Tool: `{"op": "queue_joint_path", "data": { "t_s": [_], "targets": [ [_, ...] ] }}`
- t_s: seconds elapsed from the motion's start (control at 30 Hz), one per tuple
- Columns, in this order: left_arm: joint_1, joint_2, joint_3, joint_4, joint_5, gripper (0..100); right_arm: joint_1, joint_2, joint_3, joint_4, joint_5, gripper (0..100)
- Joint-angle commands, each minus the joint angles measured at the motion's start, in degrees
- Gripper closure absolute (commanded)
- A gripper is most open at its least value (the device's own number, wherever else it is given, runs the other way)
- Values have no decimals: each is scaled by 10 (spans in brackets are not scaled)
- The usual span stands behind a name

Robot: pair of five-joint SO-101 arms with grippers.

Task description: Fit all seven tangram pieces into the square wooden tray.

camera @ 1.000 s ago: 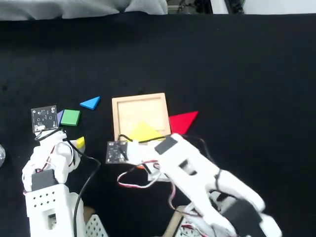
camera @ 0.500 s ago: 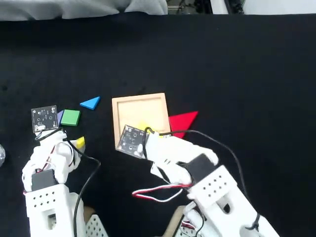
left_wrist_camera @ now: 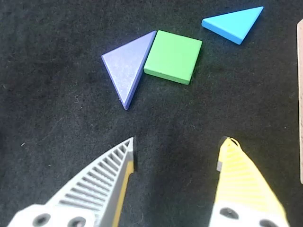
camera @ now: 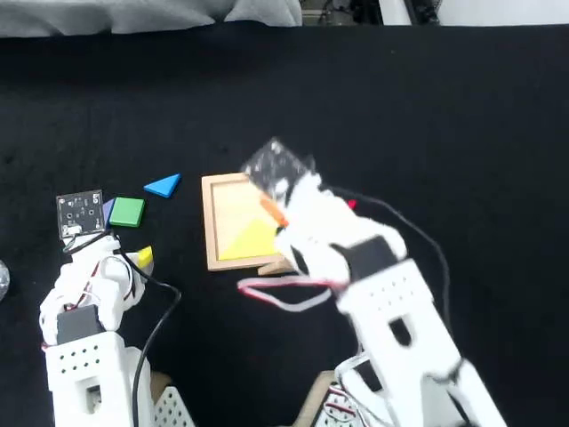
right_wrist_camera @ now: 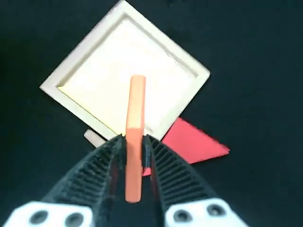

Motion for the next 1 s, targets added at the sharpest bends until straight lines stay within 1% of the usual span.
{"op": "queue_joint_path", "data": {
  "t_s": [0.0, 0.07, 0.17, 0.37, 0.43, 0.57, 0.7, 0.97],
  "targets": [
    [7, -7, 6, -3, -6, 719, 33, 108, -111, 11, -49, 987],
    [7, -7, 6, -3, -6, 719, 47, 156, -164, 25, -76, 987],
    [7, -7, 7, -3, -6, 719, 47, 201, -218, 40, -106, 987],
    [4, -7, 7, -4, -6, 719, 3, 253, -239, 35, -122, 987],
    [4, -7, 7, -4, -6, 719, 6, 284, -248, 31, -146, 987],
    [4, -7, 9, -4, -6, 719, 36, 371, -286, 21, -185, 987],
    [5, -7, 9, -4, -6, 719, 40, 454, -346, 25, -227, 987],
    [7, -7, 9, -4, -7, 719, 18, 558, -462, 109, -305, 983]
  ]
}}
